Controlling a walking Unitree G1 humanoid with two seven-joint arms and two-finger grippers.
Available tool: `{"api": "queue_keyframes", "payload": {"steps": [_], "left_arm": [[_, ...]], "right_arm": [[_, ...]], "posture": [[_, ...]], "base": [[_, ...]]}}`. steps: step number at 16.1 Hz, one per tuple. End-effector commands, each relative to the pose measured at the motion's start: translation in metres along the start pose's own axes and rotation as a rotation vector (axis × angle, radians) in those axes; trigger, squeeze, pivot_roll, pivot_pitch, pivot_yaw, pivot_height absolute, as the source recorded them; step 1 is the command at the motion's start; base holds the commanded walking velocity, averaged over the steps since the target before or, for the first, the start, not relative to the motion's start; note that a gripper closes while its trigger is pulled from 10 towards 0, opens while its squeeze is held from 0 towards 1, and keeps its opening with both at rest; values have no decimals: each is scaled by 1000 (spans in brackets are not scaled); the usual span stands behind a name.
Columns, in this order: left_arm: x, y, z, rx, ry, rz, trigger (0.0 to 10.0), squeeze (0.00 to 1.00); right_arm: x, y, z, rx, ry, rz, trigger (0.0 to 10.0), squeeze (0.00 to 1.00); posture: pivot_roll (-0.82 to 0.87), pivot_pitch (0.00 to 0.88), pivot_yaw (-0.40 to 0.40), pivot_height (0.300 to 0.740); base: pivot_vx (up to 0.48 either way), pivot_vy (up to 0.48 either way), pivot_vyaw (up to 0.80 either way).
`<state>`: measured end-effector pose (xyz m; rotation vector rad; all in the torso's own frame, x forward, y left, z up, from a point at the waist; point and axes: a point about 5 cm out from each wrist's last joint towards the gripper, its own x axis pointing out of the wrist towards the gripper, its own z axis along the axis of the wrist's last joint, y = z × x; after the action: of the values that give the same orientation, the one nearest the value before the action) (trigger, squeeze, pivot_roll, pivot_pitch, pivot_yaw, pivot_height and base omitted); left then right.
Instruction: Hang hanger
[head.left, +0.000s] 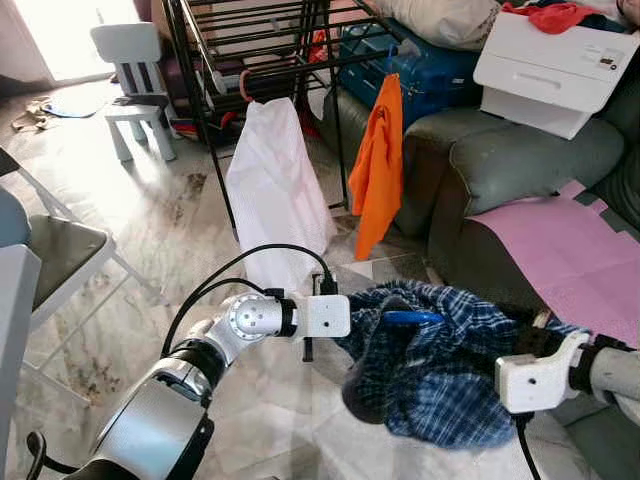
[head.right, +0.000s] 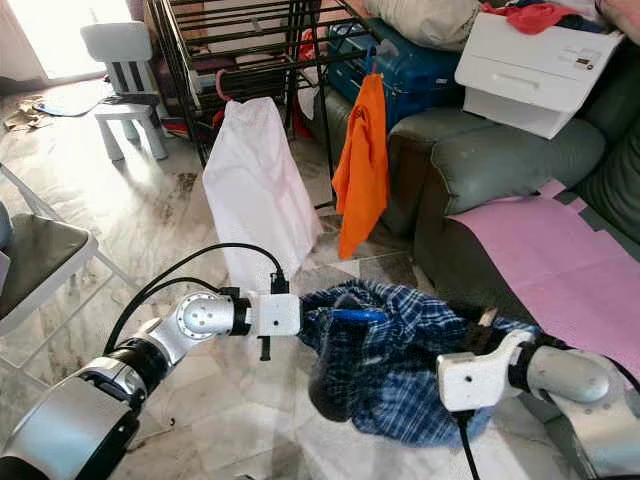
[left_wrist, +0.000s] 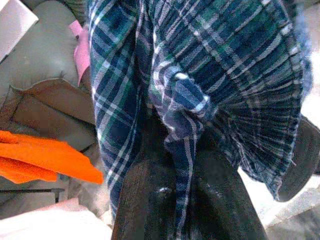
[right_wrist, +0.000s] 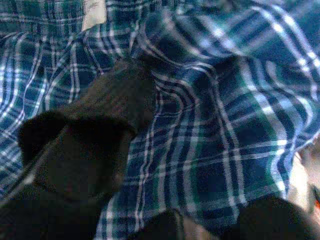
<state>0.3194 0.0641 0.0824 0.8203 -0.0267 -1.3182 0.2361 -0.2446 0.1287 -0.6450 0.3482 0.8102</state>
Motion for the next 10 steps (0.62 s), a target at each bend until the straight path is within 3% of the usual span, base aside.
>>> {"api": "queue_keyframes", "payload": {"steps": [1, 2, 3, 4, 8, 9, 10], "left_arm": [[0, -1, 2, 22, -12, -19, 0, 0], [0, -3, 0, 34, 1, -34, 0, 0], [1, -5, 0, 38, 7, -43, 0, 0], [2, -6, 0, 42, 9, -49, 0, 0], [3, -10, -2, 41, 17, -60, 0, 0], [3, -10, -2, 42, 20, -62, 0, 0], [3, -10, -2, 42, 22, -61, 0, 0]], "right_arm": [[2, 1, 2, -25, 12, 48, 0, 0], [4, -1, 7, -43, 8, 67, 0, 0], [5, -3, 11, -55, -2, 73, 1647, 0], [6, -4, 13, -61, -7, 76, 10000, 0], [9, -9, 21, -101, -40, 42, 10000, 0], [10, -13, 23, -86, -57, 9, 10000, 796], [10, -11, 25, -78, -61, 23, 10000, 1000]], "posture": [[-49, 0, 41, 740], [-50, 0, 38, 740], [-50, 0, 38, 740], [-49, 0, 36, 740], [-48, 0, 36, 740], [-50, 0, 38, 740], [-51, 0, 39, 740]], "base": [[0, 0, 0], [0, 0, 0], [0, 0, 0], [0, 0, 0], [0, 0, 0], [0, 0, 0], [0, 0, 0]]}}
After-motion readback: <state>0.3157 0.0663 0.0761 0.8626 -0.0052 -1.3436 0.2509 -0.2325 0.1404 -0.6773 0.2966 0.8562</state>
